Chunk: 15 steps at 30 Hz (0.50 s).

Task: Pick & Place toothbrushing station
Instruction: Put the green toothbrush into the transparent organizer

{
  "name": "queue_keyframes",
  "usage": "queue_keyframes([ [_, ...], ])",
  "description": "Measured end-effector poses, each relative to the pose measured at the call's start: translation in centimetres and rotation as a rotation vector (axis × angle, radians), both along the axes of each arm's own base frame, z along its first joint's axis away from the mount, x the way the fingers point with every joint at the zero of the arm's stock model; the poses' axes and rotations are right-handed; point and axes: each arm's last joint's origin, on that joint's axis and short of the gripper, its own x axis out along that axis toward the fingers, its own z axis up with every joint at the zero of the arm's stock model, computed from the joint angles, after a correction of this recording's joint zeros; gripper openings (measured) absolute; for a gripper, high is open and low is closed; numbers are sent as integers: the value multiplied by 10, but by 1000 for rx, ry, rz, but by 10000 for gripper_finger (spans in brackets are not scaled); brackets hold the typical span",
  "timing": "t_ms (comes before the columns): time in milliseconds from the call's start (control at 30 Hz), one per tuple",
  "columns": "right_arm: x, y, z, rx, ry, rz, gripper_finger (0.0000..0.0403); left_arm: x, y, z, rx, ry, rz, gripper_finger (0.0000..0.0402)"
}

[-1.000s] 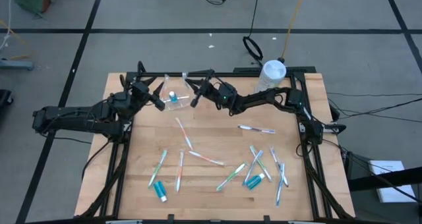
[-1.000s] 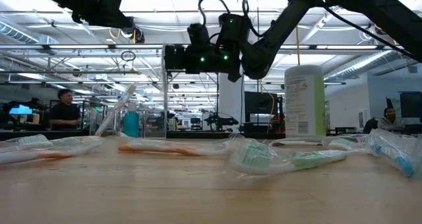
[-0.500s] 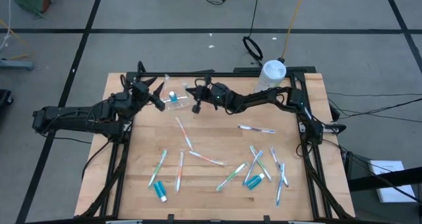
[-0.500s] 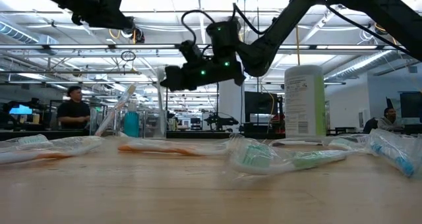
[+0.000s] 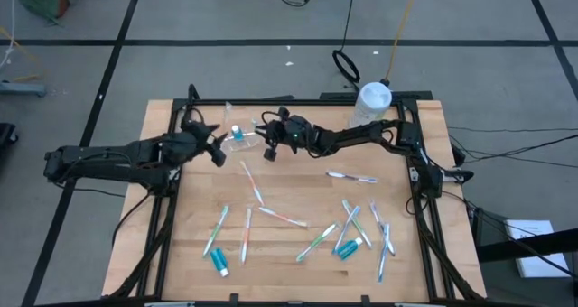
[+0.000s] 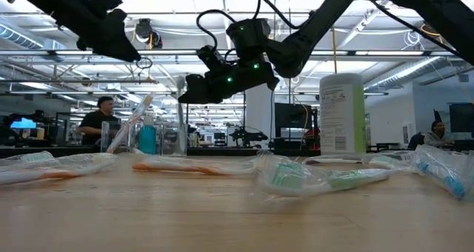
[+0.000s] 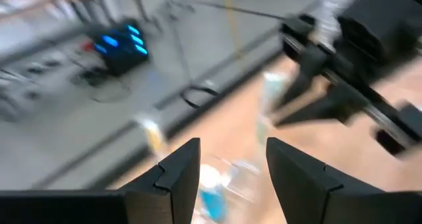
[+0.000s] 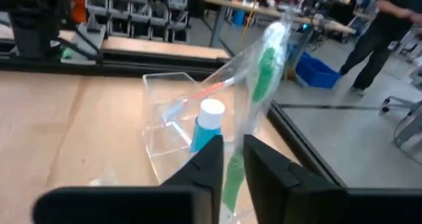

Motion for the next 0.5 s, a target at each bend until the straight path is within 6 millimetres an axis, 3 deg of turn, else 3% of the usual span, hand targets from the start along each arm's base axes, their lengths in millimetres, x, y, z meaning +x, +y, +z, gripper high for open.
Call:
queue_keyframes([
  [133, -7, 5, 10, 24, 52, 4, 101, 0, -6, -8, -204, 5, -149, 177],
  [267, -13, 9, 22, 45, 108, 7, 123, -6, -14, -23, -521, 65, -218, 177],
  [400, -18, 10, 31, 53, 143, 8, 134, -10, -24, -37, -812, 191, -209, 177],
  [500, -20, 11, 29, 61, 172, 7, 137, -9, -31, -49, -894, 323, -165, 177],
])
